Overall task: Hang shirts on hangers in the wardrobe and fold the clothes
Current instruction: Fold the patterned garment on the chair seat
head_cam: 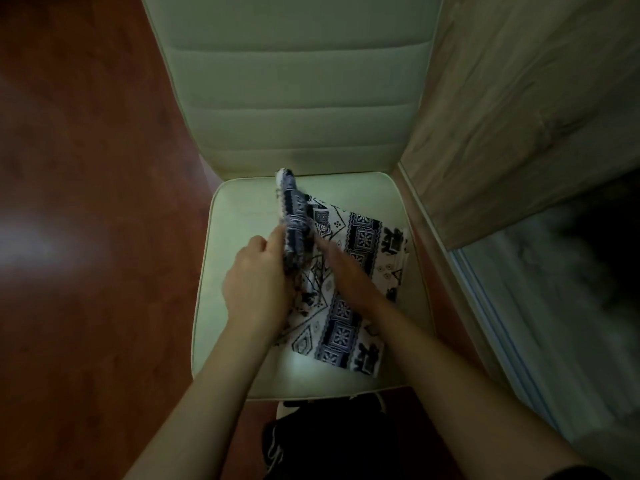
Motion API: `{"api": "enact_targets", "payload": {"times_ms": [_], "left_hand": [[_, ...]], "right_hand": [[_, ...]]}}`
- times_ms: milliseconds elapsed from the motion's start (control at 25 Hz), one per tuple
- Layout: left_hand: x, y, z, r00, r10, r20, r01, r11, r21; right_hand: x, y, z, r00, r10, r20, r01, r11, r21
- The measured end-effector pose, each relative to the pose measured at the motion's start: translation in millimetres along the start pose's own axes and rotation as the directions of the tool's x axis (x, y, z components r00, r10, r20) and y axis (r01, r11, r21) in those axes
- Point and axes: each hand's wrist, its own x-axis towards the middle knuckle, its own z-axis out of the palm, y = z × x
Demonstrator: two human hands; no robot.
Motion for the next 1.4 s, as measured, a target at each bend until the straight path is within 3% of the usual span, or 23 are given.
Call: {"api": "enact_targets", "payload": {"times_ms": [80, 120, 160, 280, 320, 400, 560, 680, 760, 840, 920, 1080, 1160, 1200, 1280, 1320, 1360, 1400], "left_hand": [[-15.9, 26.0, 4.0, 0.987, 0.155, -0.031, -0.150, 0.980, 0.134], [-25.8, 38.1, 12.1, 0.974, 0.220, -0.047, -0.212, 0.967, 0.140], [-37.0, 50.2, 23.4, 0.960, 0.276, -0.050, -0.267, 0.954, 0.136], [-71.3, 80.1, 63.8, 0.931, 0.360, 0.056, -0.363, 0.927, 0.092], [-81.2, 86.2, 75.2, 0.928, 0.348, 0.132, -0.360, 0.930, 0.081], [-95.8, 87.2, 97.6, 0.922, 0.309, 0.234, -0.330, 0.942, 0.057], [-111.5, 79.5, 124.9, 0.891, 0.386, 0.241, -0.407, 0.912, 0.046], [-99.8, 60.6, 124.4, 0.850, 0.518, 0.096, -0.524, 0.851, 0.045], [-79.1, 24.5, 123.1, 0.768, 0.639, -0.049, -0.634, 0.768, 0.090], [-49.2, -24.1, 116.8, 0.641, 0.767, -0.039, -0.763, 0.641, 0.083], [-16.2, -66.4, 110.8, 0.560, 0.829, -0.010, -0.825, 0.558, 0.091], [13.3, -97.1, 101.9, 0.480, 0.874, 0.070, -0.876, 0.473, 0.094], [6.8, -91.3, 91.6, 0.475, 0.880, 0.015, -0.879, 0.473, 0.056], [4.9, -83.3, 83.4, 0.516, 0.853, -0.076, -0.855, 0.519, 0.018], [14.0, -63.4, 71.4, 0.733, 0.611, -0.298, -0.668, 0.731, -0.143], [25.8, -53.9, 67.3, 0.876, 0.338, -0.343, -0.443, 0.845, -0.298], [40.3, -46.4, 63.8, 0.960, 0.019, -0.281, -0.154, 0.871, -0.467], [53.7, -39.5, 61.0, 0.967, -0.217, -0.133, 0.113, 0.834, -0.540]], "right_hand": [[2.3, -19.2, -18.3, 0.992, 0.112, -0.056, -0.080, 0.914, 0.398], [5.2, -25.9, -29.0, 0.985, 0.157, -0.066, -0.105, 0.866, 0.488], [5.8, -33.5, -39.7, 0.980, 0.175, -0.094, -0.112, 0.877, 0.466], [0.7, -43.1, -60.0, 0.941, 0.150, -0.303, -0.162, 0.987, -0.014], [0.6, -38.8, -66.4, 0.919, 0.092, -0.384, -0.172, 0.968, -0.182], [2.0, -29.6, -77.2, 0.893, -0.034, -0.449, -0.131, 0.934, -0.331], [14.7, 6.5, -95.3, 0.911, -0.057, -0.409, -0.127, 0.904, -0.408], [7.3, 32.9, -98.0, 0.882, -0.026, -0.471, -0.213, 0.869, -0.447], [-6.9, 43.3, -89.5, 0.828, -0.004, -0.561, -0.270, 0.874, -0.404], [-27.5, 48.8, -71.9, 0.778, -0.031, -0.628, -0.248, 0.903, -0.351], [-48.9, 52.7, -49.0, 0.770, -0.067, -0.635, -0.215, 0.909, -0.357], [-62.3, 70.3, -28.3, 0.780, -0.030, -0.625, -0.213, 0.926, -0.311], [-60.1, 66.2, -29.4, 0.713, -0.036, -0.700, -0.190, 0.951, -0.242], [-58.1, 59.7, -32.6, 0.663, -0.063, -0.746, -0.154, 0.964, -0.219], [-47.7, 45.9, -44.7, 0.600, -0.054, -0.798, -0.179, 0.963, -0.200], [-38.5, 42.2, -53.0, 0.599, -0.010, -0.801, -0.234, 0.954, -0.187], [-28.7, 39.1, -59.9, 0.612, 0.040, -0.790, -0.296, 0.938, -0.182], [-19.1, 38.6, -65.2, 0.641, 0.061, -0.766, -0.329, 0.923, -0.202]]}}
